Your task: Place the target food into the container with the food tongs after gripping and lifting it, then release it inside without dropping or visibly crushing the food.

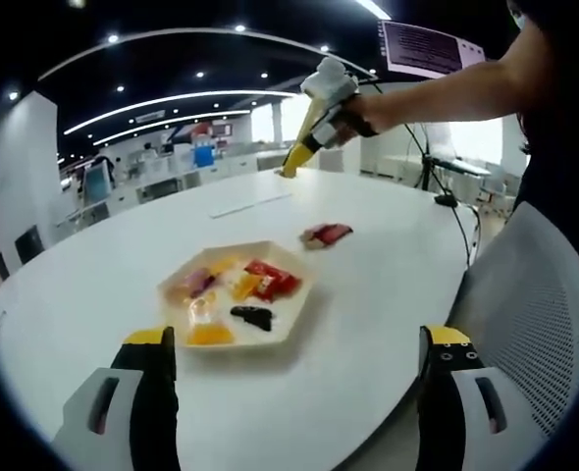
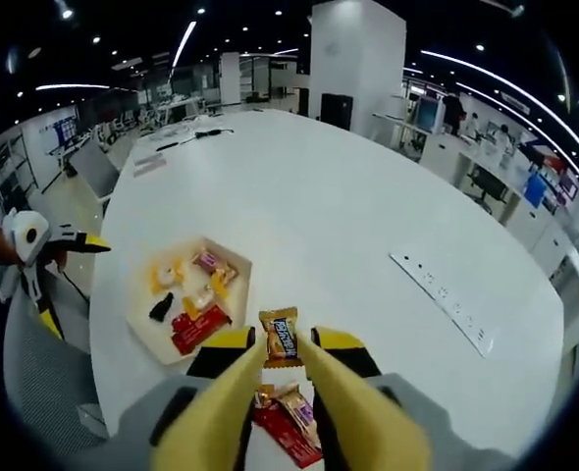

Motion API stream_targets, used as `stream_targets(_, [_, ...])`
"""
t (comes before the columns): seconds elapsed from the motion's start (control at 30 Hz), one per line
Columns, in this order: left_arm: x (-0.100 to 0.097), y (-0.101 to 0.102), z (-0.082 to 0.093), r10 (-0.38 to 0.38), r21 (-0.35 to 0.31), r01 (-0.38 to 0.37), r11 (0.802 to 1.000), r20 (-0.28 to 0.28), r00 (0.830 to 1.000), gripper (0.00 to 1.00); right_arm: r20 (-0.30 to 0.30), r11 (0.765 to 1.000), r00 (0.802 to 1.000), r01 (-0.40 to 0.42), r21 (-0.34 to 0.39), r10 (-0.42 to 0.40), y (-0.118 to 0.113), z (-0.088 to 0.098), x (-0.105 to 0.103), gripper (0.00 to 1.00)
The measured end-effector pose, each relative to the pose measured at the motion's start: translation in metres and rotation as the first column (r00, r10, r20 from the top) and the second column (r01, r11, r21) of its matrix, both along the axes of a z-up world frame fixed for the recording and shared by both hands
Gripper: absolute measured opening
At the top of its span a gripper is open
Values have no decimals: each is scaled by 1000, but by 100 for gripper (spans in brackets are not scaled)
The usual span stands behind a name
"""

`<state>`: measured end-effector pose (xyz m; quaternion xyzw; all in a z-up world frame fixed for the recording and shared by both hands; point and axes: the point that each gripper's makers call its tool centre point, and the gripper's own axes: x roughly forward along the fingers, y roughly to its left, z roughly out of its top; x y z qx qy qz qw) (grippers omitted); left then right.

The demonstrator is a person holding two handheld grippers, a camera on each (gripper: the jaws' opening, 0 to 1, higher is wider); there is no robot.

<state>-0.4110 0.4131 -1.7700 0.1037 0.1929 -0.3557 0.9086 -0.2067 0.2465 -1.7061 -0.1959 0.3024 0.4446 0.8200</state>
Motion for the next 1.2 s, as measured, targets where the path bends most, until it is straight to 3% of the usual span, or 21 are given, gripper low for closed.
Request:
stream_targets(0.17, [-1, -2, -1, -11, 6, 11, 1000, 0, 1000, 100, 0, 1000, 1000, -24, 4, 24, 17, 2, -9, 21])
stream_targets(0.2, [-1, -1, -1, -10, 6, 10, 1000, -1, 1000, 100, 0, 999, 999, -39, 20, 39, 37, 8, -13, 21])
stream_targets(0.83, [-1, -3, 1, -16, 2, 16, 1000, 5, 1000, 100, 0, 989, 990, -140, 45, 141, 109, 14, -38, 21])
stream_targets(1.2, [0, -2, 2, -11, 1, 11, 1000, 10, 1000, 100, -12, 982, 982, -187, 33, 188, 143, 3, -54, 22])
